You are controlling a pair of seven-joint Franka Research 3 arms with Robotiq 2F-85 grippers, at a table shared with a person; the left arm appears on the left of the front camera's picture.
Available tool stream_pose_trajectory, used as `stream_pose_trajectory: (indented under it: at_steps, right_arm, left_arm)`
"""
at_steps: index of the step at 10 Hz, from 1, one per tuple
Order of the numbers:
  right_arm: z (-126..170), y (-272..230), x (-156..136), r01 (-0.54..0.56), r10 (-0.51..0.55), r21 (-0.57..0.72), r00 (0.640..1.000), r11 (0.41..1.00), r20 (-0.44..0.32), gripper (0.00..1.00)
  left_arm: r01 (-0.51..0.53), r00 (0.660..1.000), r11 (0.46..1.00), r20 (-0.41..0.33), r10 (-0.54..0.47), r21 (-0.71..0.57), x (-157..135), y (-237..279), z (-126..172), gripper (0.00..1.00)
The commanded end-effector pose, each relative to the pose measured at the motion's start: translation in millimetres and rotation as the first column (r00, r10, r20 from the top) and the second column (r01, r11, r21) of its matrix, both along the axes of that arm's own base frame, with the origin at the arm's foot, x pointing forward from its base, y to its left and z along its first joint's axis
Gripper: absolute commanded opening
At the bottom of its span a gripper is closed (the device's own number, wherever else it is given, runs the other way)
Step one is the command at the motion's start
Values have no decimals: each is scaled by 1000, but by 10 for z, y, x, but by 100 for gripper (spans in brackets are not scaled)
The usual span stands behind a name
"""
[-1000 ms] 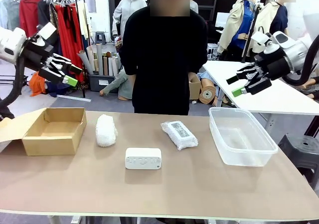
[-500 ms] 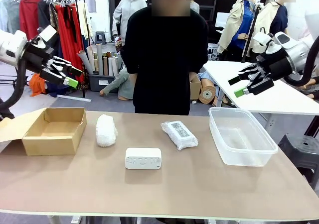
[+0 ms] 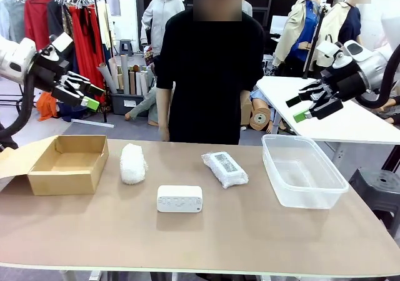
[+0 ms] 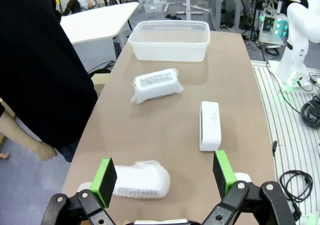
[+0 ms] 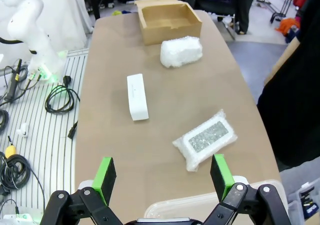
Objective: Separate and place wrapped and unwrapped clocks.
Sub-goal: Pick up the Digital clock indicated by the person.
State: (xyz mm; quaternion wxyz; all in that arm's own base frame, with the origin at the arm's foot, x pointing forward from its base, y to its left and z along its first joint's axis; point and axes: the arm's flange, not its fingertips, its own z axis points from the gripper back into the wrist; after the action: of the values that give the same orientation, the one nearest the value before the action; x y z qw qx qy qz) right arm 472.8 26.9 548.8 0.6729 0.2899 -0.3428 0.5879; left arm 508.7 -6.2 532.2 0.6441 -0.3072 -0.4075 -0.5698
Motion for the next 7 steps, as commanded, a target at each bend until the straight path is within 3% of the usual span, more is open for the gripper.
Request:
stream_pose_trajectory:
  at_steps: [1,2,7]
  right_arm:
    - [8,-3,34,18,-18,2,999,1000,45,100]
    - [0,0,0,0,0,0,1000,1000,0,100]
    - [0,0,0,0,0,0,1000,1000,0,100]
  left_arm:
    - [4,1000,1000,1,-4,-1,-3,-4,-1,100]
    - [4,1000,1000,1,-4,-1,-3,-4,-1,100]
    - [4,1000,1000,1,-4,-1,-3,-4,-1,100]
